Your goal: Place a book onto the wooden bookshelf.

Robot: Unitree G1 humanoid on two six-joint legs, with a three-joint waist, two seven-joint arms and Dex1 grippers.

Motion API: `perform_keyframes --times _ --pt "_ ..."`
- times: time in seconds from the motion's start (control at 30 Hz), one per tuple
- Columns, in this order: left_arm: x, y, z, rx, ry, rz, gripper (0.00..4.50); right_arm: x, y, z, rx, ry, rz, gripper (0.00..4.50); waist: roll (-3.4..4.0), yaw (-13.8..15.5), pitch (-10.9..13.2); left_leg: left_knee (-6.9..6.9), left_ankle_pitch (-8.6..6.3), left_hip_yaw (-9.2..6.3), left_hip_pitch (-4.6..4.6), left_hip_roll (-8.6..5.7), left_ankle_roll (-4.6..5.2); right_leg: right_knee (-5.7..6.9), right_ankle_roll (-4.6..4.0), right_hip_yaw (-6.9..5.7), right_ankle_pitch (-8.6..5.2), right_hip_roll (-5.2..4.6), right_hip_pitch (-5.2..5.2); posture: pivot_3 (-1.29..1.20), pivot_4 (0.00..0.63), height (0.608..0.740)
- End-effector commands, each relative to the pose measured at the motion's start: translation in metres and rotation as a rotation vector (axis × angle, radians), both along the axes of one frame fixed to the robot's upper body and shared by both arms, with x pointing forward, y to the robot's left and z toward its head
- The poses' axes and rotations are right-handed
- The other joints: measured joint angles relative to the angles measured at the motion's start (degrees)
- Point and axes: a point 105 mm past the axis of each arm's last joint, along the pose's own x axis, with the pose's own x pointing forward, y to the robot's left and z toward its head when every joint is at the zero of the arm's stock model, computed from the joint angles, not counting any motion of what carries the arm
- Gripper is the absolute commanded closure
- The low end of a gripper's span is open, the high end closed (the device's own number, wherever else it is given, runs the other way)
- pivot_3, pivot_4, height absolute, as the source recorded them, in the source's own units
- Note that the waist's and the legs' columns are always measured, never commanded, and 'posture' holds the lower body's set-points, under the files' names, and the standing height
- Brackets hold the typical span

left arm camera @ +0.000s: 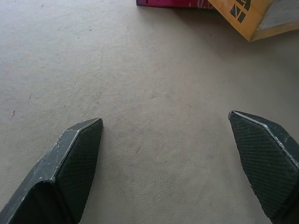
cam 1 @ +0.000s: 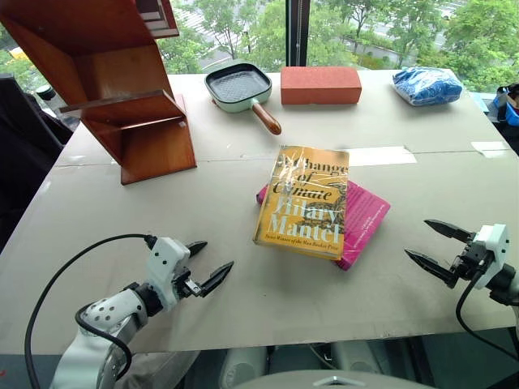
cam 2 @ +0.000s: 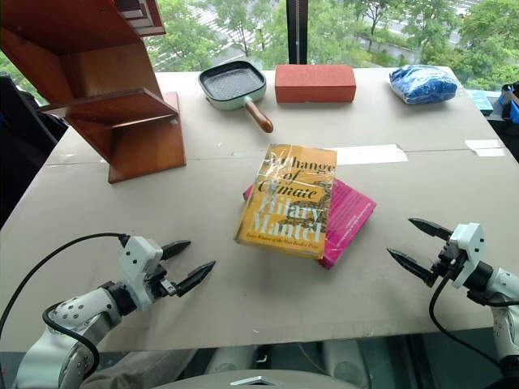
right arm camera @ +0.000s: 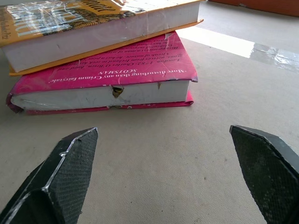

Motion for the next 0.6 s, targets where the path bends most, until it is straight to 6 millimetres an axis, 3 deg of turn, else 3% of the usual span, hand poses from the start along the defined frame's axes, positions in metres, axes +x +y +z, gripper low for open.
perform_keyframes --times 0.03,0.6 --pt "-0.0013 0.0035 0.0092 0.007 -0.034 0.004 0.06 0.0016 -0.0054 0.0089 -0.008 -0.023 0.016 0.0 0.0 0.0 0.0 0.0 0.0 0.0 0.0 0.0 0.0 0.0 0.0 0.0 0.0 0.0 0.0 0.0 0.15 0.74" --pt "0.0047 0.0044 0.0105 -0.024 -0.032 -0.021 0.06 -0.0013 -0.0097 0.0101 -0.026 -0.031 0.023 0.0 -0.07 0.02 0.04 0.01 0.0 0.02 -0.02 0.0 0.0 0.0 0.0 -0.02 0.01 0.02 0.01 0.0 0.15 0.74"
